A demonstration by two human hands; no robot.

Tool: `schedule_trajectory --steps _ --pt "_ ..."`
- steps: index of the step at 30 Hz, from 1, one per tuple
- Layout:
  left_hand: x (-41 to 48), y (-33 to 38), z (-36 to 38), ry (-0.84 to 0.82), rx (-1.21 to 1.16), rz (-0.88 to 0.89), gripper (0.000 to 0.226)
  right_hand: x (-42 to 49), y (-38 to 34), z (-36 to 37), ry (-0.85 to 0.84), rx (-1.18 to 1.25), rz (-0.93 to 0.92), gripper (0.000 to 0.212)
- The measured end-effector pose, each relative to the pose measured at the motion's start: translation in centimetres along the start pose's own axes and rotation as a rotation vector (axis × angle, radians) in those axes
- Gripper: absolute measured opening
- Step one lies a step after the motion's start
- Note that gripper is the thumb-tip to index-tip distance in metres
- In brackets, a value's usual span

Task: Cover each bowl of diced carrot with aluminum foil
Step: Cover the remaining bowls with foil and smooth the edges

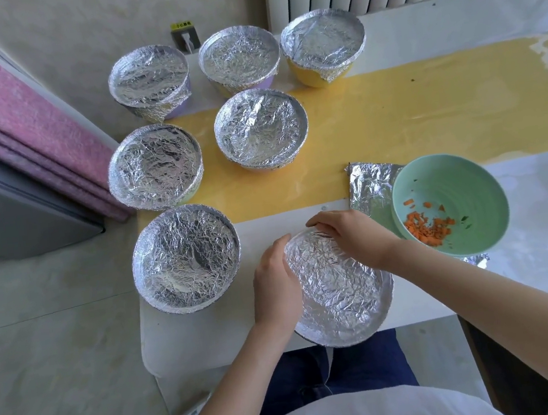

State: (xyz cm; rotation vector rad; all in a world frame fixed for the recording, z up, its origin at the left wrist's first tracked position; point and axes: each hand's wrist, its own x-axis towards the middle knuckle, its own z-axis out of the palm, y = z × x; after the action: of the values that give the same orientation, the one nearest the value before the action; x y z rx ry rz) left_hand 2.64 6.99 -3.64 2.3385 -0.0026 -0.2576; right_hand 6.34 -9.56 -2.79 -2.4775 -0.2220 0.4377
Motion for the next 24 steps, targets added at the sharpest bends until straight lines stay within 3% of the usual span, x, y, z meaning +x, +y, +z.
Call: schedule_trajectory --steps 10,15,24 --pt "1.6 0.5 0.5 0.071 0.001 0.065 0.025 0.9 0.1 -0.3 -0.103 -0.194 -0.015 0.021" --pt "1.4 1.0 0.7 0.091 0.031 0.095 0.027 0.9 -2.2 -1.6 -0.206 -0.417 0.012 0.035" --pt "1.3 0.6 0.8 0.071 0.008 0.077 0.021 0.9 -2.2 -0.4 -0.107 -0.482 -0.026 0.036"
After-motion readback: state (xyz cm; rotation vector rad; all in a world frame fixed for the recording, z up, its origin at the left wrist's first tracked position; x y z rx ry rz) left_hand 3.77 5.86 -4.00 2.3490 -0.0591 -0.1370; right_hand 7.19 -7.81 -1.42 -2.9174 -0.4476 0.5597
